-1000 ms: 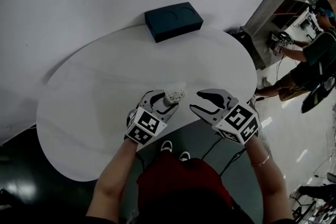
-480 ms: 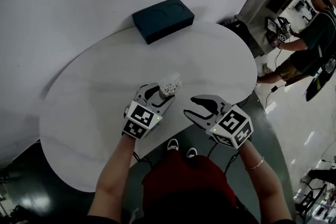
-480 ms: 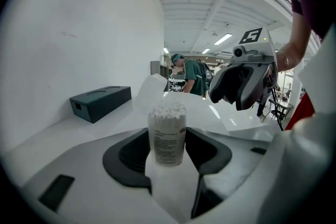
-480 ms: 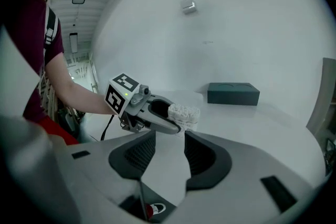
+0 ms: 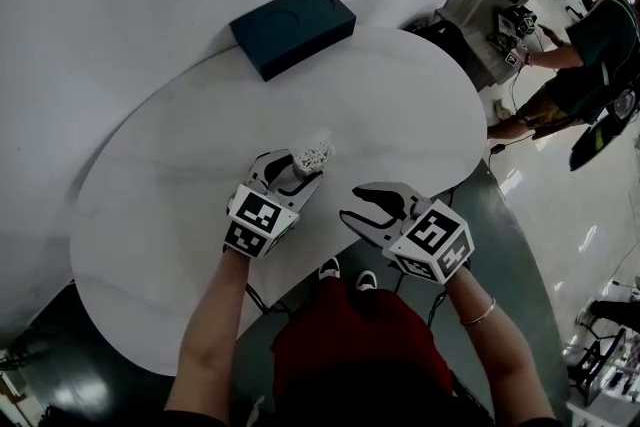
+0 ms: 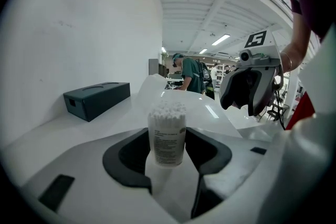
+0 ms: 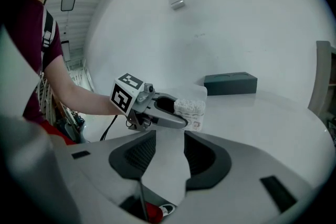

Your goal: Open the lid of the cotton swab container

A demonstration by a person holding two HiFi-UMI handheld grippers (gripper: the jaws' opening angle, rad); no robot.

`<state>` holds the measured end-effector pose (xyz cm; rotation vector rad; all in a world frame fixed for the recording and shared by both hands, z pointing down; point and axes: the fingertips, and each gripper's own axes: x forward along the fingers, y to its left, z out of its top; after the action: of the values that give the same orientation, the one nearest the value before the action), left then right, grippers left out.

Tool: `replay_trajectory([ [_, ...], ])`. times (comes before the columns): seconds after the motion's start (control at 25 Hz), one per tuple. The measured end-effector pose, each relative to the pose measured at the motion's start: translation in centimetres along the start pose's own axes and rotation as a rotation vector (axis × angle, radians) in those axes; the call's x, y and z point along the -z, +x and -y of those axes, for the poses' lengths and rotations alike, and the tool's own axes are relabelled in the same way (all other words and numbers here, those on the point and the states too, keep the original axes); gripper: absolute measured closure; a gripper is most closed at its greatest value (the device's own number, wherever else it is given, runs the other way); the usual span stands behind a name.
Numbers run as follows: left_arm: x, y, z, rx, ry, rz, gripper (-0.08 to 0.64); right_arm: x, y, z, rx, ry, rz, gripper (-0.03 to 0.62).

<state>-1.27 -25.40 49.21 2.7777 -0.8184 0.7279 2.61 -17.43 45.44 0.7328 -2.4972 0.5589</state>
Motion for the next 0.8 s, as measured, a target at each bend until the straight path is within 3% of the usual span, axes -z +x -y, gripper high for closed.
replay_trajectory([
  [0.36,0.5,0.5,-0.1,0.017,-0.004,0.001,0.331,0.4,0.4,0.2,-0.008,0.015,-0.009,0.416],
  [0.8,1.1,0.7,0.0,0.005,0.054,-0.03,0.331,1.1,0.2,0.3,-0.001,0.015,-0.028,0.416],
])
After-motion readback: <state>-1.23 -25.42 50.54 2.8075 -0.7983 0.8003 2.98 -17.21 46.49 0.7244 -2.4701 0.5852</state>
